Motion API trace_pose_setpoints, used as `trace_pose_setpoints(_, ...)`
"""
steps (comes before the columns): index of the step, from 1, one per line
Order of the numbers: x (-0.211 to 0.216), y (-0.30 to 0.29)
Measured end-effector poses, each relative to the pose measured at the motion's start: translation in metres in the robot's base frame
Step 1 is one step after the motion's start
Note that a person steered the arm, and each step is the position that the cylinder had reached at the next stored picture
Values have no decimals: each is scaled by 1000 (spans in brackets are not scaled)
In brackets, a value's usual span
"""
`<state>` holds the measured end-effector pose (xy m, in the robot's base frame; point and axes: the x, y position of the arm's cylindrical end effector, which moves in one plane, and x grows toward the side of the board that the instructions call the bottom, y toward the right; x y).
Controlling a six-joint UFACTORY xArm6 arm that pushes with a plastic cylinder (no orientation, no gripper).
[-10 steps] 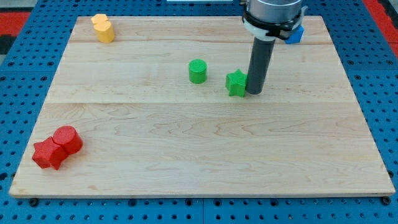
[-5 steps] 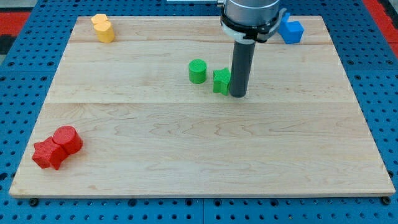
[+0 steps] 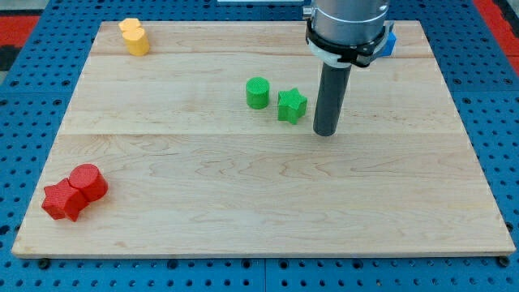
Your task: Slide the green star closer to the green circle
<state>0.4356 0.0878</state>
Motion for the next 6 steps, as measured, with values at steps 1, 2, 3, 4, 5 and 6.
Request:
trace_pose_setpoints(1, -12, -22)
trace_pose_setpoints(2, -15, -27)
trace_pose_setpoints(3, -19, -29)
trace_pose_setpoints(4, -27, -37)
trace_pose_setpoints(5, -28, -41)
trace_pose_setpoints(6, -28, -42)
